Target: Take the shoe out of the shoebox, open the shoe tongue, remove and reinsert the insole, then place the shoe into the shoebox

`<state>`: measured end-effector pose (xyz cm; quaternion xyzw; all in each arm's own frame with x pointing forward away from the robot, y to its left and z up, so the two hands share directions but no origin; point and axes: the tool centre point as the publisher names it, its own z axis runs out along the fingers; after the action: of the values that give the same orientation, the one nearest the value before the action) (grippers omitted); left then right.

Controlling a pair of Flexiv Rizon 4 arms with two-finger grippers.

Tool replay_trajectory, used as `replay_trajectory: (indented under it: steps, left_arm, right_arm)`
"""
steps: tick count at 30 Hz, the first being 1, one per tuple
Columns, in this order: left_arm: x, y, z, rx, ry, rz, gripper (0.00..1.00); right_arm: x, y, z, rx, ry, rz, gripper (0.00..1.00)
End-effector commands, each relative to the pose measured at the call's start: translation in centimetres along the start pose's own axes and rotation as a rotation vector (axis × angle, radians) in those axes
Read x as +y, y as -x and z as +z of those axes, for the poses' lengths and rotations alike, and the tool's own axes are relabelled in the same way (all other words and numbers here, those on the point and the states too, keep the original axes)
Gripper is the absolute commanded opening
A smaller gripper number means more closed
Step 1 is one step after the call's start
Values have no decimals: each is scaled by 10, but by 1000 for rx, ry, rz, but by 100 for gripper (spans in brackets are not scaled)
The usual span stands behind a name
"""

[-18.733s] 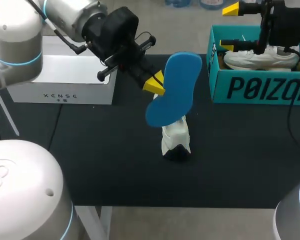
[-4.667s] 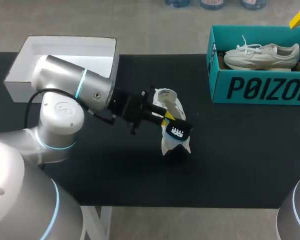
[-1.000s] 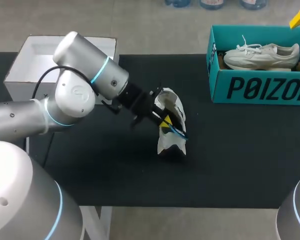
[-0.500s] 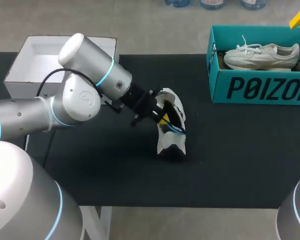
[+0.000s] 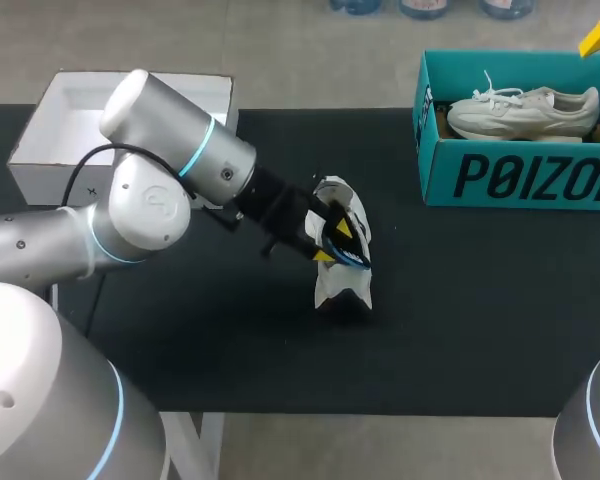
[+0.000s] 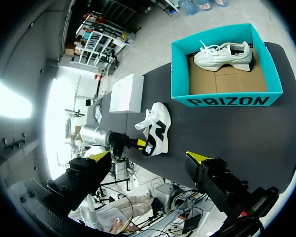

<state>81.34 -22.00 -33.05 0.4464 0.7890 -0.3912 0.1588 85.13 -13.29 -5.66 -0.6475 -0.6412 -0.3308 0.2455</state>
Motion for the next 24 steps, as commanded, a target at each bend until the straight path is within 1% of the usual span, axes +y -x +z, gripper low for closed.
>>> replay_trajectory:
  steps: [1, 5, 6, 10, 17, 22, 24]
  left_arm:
    - [0, -3, 4, 6, -6, -6, 0]
    - [3, -6, 11, 28, -5, -1, 0]
    - [5, -6, 13, 37, 6, 8, 0]
    - [19, -7, 17, 80, 99, 75, 0]
    - [38, 0, 15, 27, 153, 82, 0]
    - [49, -3, 17, 41, 166, 55, 0]
    - [48, -3, 18, 26, 140, 23, 0]
  right_arm:
    - [2, 0, 0, -3, -4, 1, 100]
    - [2, 0, 0, -3, -4, 1, 100]
    - [2, 0, 0, -3, -4, 1, 100]
    - [2, 0, 0, -3, -4, 1, 100]
    - [2, 0, 0, -3, -4, 1, 100]
    - [2, 0, 0, -3, -4, 1, 100]
    - [2, 0, 0, -3, -4, 1, 100]
